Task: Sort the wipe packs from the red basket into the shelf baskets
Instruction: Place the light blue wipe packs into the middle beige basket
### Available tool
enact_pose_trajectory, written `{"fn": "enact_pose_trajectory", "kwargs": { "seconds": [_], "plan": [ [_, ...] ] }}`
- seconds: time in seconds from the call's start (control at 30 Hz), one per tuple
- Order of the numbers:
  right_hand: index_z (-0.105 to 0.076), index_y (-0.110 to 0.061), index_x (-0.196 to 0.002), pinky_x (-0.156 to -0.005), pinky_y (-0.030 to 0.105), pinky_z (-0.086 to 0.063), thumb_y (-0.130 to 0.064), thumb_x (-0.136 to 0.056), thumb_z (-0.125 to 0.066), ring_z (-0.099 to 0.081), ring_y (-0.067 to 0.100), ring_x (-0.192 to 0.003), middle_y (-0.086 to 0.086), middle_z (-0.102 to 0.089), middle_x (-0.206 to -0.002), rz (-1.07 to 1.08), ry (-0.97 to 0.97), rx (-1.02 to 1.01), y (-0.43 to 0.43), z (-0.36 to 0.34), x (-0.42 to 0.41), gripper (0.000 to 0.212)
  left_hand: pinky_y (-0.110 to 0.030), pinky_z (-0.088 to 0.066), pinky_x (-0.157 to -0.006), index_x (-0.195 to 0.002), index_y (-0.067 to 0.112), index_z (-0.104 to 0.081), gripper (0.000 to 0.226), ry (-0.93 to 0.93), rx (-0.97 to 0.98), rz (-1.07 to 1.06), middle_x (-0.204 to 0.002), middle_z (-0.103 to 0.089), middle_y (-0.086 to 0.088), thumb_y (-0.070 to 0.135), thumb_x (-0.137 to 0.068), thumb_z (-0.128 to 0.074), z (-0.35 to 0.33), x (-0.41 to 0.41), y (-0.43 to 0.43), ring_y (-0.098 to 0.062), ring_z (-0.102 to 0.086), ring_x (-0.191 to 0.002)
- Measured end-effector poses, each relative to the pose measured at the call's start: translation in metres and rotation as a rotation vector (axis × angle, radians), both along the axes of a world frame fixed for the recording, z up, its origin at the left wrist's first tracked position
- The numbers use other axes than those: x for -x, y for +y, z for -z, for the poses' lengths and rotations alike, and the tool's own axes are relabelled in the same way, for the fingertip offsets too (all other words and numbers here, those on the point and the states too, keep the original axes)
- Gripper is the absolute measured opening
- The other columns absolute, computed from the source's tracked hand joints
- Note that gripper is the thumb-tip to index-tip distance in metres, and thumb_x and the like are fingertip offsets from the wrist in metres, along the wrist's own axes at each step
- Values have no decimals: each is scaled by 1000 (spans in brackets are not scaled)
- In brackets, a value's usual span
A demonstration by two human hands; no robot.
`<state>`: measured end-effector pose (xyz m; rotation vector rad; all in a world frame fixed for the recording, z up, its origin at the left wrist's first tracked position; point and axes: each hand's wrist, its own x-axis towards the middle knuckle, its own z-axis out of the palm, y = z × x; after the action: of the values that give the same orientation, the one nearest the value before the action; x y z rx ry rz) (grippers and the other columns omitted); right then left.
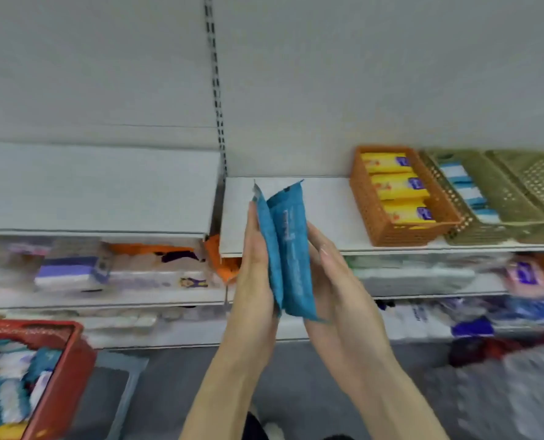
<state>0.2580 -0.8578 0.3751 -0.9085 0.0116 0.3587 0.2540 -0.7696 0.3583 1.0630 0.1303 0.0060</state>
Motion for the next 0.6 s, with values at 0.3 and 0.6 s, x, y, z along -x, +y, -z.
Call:
{"fn": "enact_pose_trajectory", "kwargs": {
  "seconds": [0.3,0.6],
  "plan": [
    [-64,-31,-117,-85,21,-53,-22,-83,-53,-60,10,-117,-6,-65,-124,244,-46,-65,-121,-11,-15,37,-21,-51,-90,-143,42,-35,59,-104,-141,226,-133,-56,19,45,-85,-48,-20,-41,-120,1,-56,-117],
    [-51,-14,-134,-92,38,-53,-33,-64,-80,-62,29,-114,14,-62,-126,362,57,-51,-233,14,-97,79,-32,-57,-72,-117,16,-61,59,58,-174,285,-104,-73,-5,35,-61,-70,-10,-140,-215,-22,-70,-92]
  ]
}}
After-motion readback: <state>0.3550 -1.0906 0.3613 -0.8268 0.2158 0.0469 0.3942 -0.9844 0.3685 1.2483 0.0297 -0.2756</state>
